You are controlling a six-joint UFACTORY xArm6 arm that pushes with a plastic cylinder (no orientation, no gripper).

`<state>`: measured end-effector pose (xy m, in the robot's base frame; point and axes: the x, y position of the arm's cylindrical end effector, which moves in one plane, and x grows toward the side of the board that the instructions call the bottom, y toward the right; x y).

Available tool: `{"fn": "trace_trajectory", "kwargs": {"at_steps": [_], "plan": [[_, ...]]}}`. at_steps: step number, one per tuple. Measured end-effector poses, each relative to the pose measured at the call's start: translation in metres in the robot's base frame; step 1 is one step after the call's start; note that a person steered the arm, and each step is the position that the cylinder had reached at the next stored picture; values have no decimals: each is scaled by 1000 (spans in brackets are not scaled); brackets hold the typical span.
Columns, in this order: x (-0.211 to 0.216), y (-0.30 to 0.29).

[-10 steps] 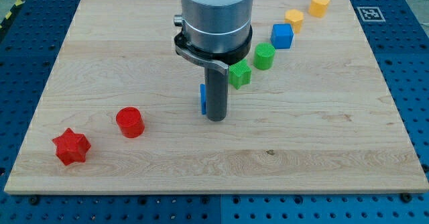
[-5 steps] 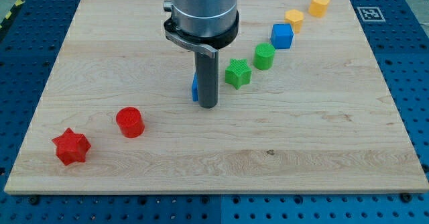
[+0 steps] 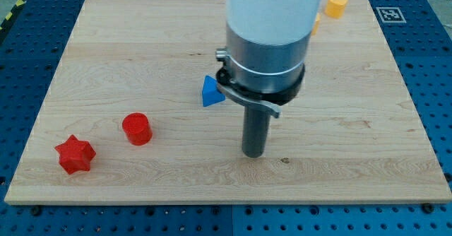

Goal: Place the triangle and the green star diagonal to each other

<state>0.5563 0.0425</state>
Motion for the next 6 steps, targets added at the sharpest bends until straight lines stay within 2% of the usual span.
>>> {"fn": "trace_trajectory", "kwargs": {"at_steps": [1,4,6], "plan": [[-5,42],[-85,50],[-86,38]]}}
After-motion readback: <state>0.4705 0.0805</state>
